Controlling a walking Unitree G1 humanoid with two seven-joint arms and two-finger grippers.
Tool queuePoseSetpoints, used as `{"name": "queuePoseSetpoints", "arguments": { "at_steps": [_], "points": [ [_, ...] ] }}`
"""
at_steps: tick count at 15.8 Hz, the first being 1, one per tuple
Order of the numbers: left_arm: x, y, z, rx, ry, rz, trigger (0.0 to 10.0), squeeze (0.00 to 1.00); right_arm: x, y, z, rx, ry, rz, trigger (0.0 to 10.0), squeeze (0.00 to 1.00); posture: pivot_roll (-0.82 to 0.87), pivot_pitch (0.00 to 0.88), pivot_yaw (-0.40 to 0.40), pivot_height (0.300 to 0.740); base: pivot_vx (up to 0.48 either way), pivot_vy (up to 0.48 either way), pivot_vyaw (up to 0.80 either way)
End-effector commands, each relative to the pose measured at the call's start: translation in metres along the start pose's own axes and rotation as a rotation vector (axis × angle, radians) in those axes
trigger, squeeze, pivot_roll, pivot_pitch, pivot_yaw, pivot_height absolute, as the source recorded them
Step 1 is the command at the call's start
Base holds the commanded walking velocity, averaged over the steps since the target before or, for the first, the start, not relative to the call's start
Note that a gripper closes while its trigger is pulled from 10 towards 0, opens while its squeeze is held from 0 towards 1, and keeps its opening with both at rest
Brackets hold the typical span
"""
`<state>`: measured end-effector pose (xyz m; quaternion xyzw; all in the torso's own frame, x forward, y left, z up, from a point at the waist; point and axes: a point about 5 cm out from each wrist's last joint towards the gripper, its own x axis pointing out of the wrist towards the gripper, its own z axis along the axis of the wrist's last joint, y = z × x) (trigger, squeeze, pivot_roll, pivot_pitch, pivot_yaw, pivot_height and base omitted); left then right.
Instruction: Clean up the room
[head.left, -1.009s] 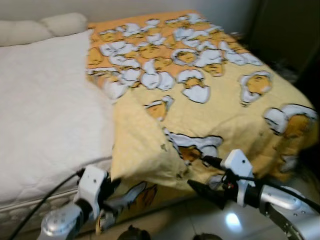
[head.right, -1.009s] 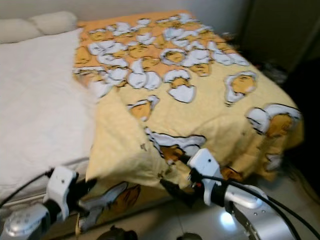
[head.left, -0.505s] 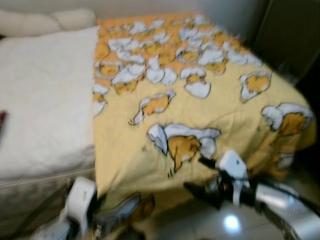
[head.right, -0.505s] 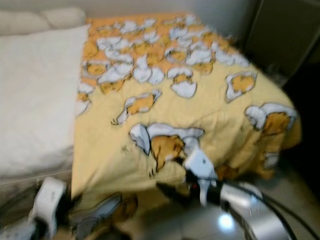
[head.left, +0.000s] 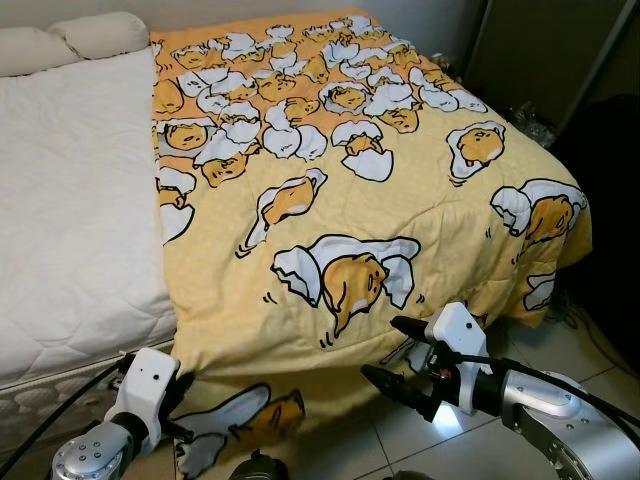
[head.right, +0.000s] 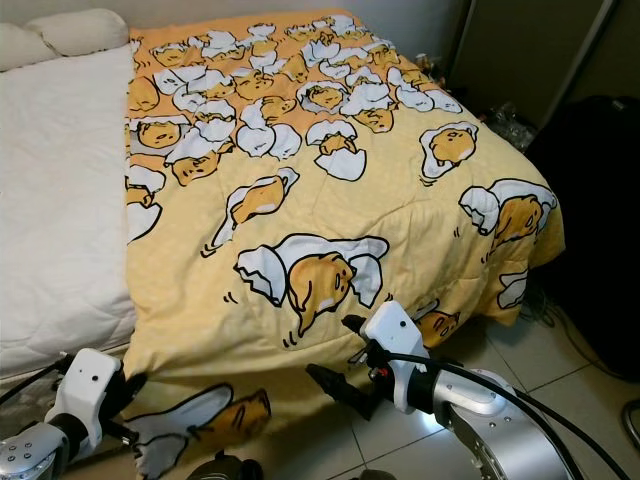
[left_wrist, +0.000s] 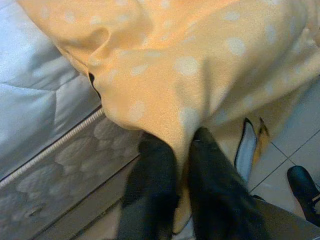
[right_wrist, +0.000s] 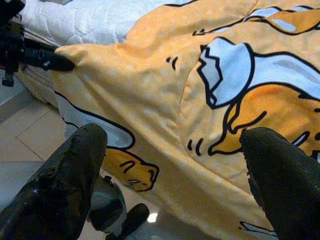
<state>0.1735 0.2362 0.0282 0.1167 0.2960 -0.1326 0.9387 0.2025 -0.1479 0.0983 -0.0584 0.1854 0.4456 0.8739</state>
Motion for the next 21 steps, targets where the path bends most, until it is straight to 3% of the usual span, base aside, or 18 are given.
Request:
{"name": "queuePoseSetpoints", "arguments": {
  "at_steps": [1,6,7,9,12,13,16,19,21],
  "points": [
    [0.001,0.004,0.002,0.008,-0.009,0.003,10.0,1.00,0.002,-0.001,0.001,-0.015,-0.004,-0.007,10.0,0.00,-0.05,0.051,0.062,0.740,0.000,0.000,0.00],
    [-0.003,0.009,0.009,0.022,-0.024,0.038,10.0,1.00,0.007,0.000,0.001,-0.012,-0.018,-0.006,10.0,0.00,-0.04,0.008,0.063,0.740,0.000,0.000,0.00],
    [-0.003,0.012,0.020,0.013,-0.102,0.063,10.0,1.00,0.010,-0.003,0.001,0.024,-0.039,-0.047,10.0,0.00,-0.04,0.000,0.062,0.740,0.000,0.000,0.00],
    [-0.004,0.004,0.052,-0.117,-0.306,0.073,10.0,0.00,0.016,-0.010,0.001,0.075,-0.075,-0.174,10.0,0.00,-0.04,0.000,0.057,0.740,0.000,0.000,0.00],
    [-0.006,-0.001,0.076,-0.180,-0.409,0.116,10.0,0.00,0.022,-0.017,0.001,0.095,-0.096,-0.299,10.0,0.00,-0.03,0.000,0.047,0.740,0.000,0.000,0.00],
    [-0.003,-0.010,0.097,-0.173,-0.479,0.115,10.0,0.00,0.022,-0.026,0.004,0.177,-0.162,-0.437,10.0,0.00,-0.03,0.000,0.033,0.740,0.000,0.000,-0.48],
    [-0.002,-0.022,0.117,-0.143,-0.543,0.083,10.0,0.00,0.019,-0.031,0.008,0.260,-0.243,-0.555,10.0,0.00,-0.03,0.000,0.029,0.740,0.000,0.000,-0.68],
    [-0.002,-0.025,0.120,-0.076,-0.540,0.107,10.0,0.00,0.014,-0.025,0.003,0.235,-0.263,-0.622,10.0,0.00,-0.02,0.000,0.024,0.740,0.000,0.000,-0.78],
    [-0.004,-0.022,0.113,-0.078,-0.528,0.155,10.0,0.00,0.011,-0.025,0.003,0.206,-0.272,-0.635,10.0,0.00,-0.02,0.000,0.017,0.740,0.000,0.000,-0.78]
  ]
}}
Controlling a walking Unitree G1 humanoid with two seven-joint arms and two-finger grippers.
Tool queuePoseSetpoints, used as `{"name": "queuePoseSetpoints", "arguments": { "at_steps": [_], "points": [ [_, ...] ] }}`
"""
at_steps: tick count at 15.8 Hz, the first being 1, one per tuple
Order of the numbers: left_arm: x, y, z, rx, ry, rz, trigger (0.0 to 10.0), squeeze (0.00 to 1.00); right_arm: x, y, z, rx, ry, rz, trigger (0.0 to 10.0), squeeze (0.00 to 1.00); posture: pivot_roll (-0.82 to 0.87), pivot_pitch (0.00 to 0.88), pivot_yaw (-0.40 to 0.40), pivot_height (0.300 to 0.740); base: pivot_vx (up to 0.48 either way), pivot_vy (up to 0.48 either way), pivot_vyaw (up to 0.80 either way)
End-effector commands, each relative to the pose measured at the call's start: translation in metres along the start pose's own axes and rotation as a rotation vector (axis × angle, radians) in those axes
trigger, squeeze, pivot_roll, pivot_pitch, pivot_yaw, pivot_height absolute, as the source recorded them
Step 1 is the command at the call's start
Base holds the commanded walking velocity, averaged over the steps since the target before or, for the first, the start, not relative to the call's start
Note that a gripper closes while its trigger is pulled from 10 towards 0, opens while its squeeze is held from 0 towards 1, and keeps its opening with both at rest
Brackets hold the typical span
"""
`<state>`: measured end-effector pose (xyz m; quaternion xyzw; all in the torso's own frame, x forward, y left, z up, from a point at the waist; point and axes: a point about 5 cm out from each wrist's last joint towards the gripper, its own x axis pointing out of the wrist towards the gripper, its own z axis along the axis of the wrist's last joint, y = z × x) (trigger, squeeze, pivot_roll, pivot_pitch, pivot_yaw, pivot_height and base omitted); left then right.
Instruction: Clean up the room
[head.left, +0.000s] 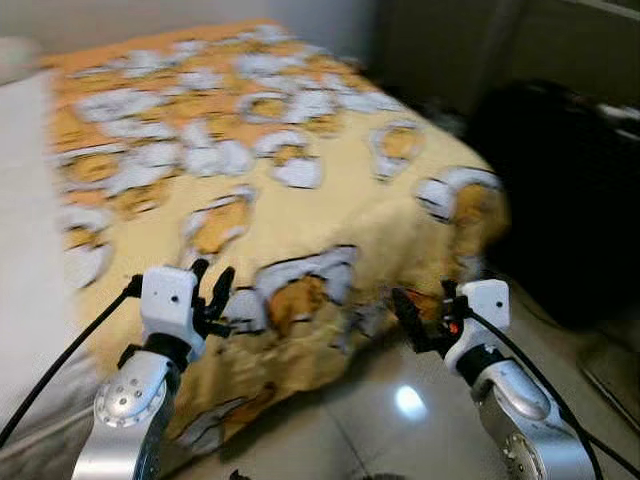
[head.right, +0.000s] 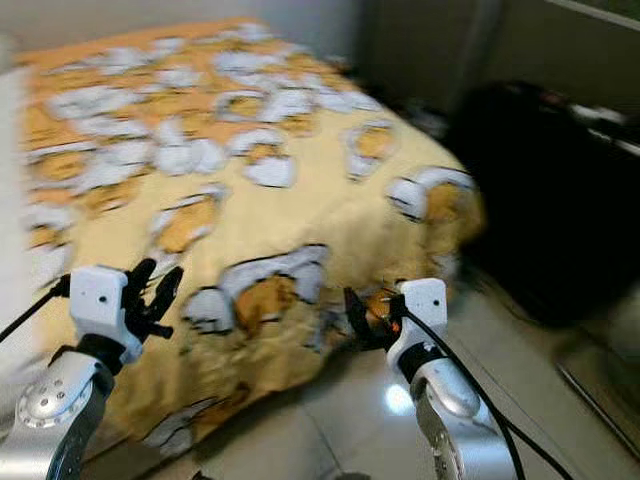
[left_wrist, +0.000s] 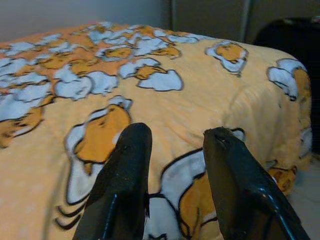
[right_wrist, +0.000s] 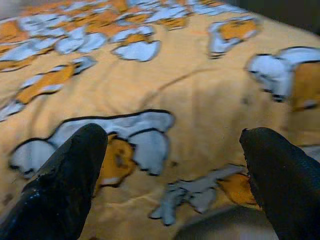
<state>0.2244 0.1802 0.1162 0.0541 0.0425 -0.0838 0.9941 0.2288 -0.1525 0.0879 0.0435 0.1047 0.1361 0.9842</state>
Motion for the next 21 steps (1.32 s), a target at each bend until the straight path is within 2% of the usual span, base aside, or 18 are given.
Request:
{"name": "queuePoseSetpoints", "arguments": {
  "at_steps": [1,4,12,17,21],
  "points": [
    [-0.004,0.003,0.001,0.023,-0.009,0.029,10.0,0.00,-0.001,-0.001,0.008,-0.025,-0.043,-0.008,10.0,0.00,-0.02,0.000,0.013,0.740,0.000,0.000,-0.78],
    [-0.004,0.004,0.008,0.021,-0.029,0.041,10.0,0.00,-0.001,-0.005,0.009,-0.031,-0.060,-0.037,10.0,0.00,0.00,0.000,-0.001,0.740,0.000,0.000,-0.79],
    [0.010,-0.005,0.010,0.040,-0.032,0.002,10.0,0.00,0.001,-0.008,0.009,-0.048,-0.078,-0.060,10.0,0.00,-0.02,0.000,0.002,0.740,0.286,0.000,-0.76],
    [0.019,-0.011,0.009,0.037,-0.032,-0.041,10.0,0.00,-0.002,-0.012,0.007,-0.073,-0.081,-0.082,10.0,0.00,-0.03,0.000,0.007,0.740,0.353,0.000,0.00],
    [0.024,-0.012,0.005,0.033,-0.025,-0.050,10.0,0.00,0.003,-0.016,0.009,-0.079,-0.087,-0.105,10.0,0.00,-0.03,0.000,0.000,0.740,0.381,0.000,-0.20]
  ]
}}
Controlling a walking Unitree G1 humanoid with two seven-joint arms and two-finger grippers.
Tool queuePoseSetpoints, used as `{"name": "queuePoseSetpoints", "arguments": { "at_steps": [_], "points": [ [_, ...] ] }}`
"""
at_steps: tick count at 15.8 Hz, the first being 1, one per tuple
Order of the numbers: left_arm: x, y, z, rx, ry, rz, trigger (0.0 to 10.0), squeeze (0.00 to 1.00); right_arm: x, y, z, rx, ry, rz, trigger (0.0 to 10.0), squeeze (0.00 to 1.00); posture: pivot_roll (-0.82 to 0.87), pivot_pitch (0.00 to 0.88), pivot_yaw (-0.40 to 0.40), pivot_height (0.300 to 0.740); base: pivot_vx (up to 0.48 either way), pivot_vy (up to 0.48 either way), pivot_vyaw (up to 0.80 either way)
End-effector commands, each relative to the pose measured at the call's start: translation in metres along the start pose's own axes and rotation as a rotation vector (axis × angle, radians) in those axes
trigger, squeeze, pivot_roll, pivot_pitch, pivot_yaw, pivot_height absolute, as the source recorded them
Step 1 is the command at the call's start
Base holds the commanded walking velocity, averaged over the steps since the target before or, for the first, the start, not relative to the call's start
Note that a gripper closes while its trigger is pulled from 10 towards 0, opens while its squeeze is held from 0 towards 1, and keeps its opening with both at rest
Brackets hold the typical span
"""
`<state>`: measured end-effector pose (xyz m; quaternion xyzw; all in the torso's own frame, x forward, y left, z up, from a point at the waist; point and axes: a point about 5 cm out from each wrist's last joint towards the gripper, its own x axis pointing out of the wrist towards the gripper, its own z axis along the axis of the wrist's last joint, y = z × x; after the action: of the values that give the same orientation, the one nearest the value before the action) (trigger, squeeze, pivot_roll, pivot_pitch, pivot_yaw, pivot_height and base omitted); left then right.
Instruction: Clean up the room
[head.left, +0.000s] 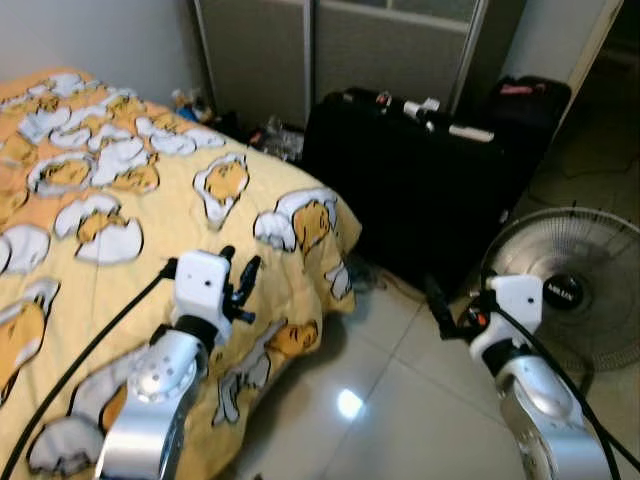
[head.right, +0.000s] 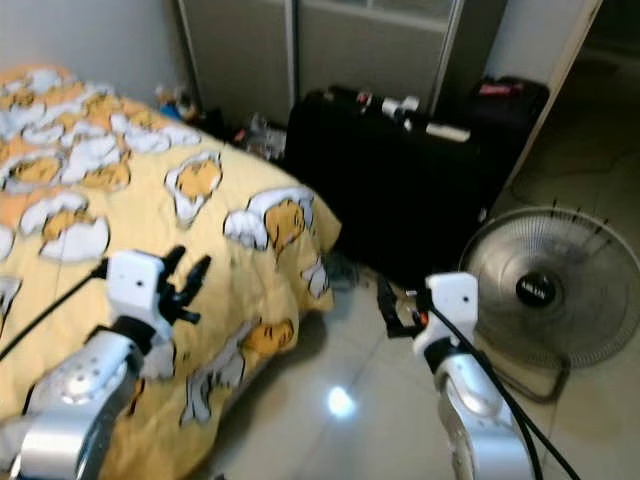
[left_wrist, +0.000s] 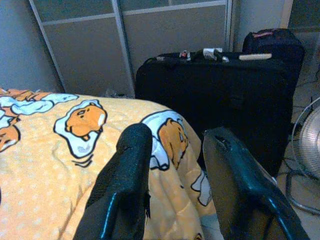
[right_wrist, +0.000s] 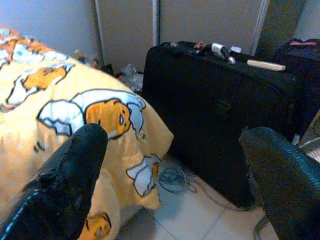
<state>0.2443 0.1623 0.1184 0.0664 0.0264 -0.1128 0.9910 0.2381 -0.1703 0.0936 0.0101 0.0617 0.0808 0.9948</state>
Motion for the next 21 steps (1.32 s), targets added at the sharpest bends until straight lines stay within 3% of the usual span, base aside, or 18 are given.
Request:
{"name": "queuePoseSetpoints", "arguments": {
  "at_steps": [1,8,14,21],
  "points": [
    [0.001,0.003,-0.002,0.002,0.009,0.009,10.0,0.00,0.001,0.003,0.001,-0.013,-0.008,0.011,10.0,0.00,-0.03,0.000,-0.003,0.740,0.382,0.000,-0.80],
    [-0.002,0.008,-0.009,0.004,0.009,0.039,10.0,0.00,0.008,-0.002,0.001,-0.036,-0.013,0.003,10.0,0.00,-0.02,0.000,-0.020,0.740,0.381,0.000,-0.55],
    [-0.003,0.009,-0.006,-0.017,-0.037,0.049,10.0,0.00,0.007,-0.011,0.000,-0.074,-0.030,-0.063,10.0,0.00,-0.03,0.000,-0.027,0.740,0.356,0.000,0.00],
    [0.000,0.007,-0.006,-0.012,-0.046,0.037,10.0,0.00,0.012,-0.011,-0.003,-0.100,-0.020,-0.120,10.0,0.00,-0.04,0.000,-0.030,0.740,0.238,0.000,0.00]
  ]
}}
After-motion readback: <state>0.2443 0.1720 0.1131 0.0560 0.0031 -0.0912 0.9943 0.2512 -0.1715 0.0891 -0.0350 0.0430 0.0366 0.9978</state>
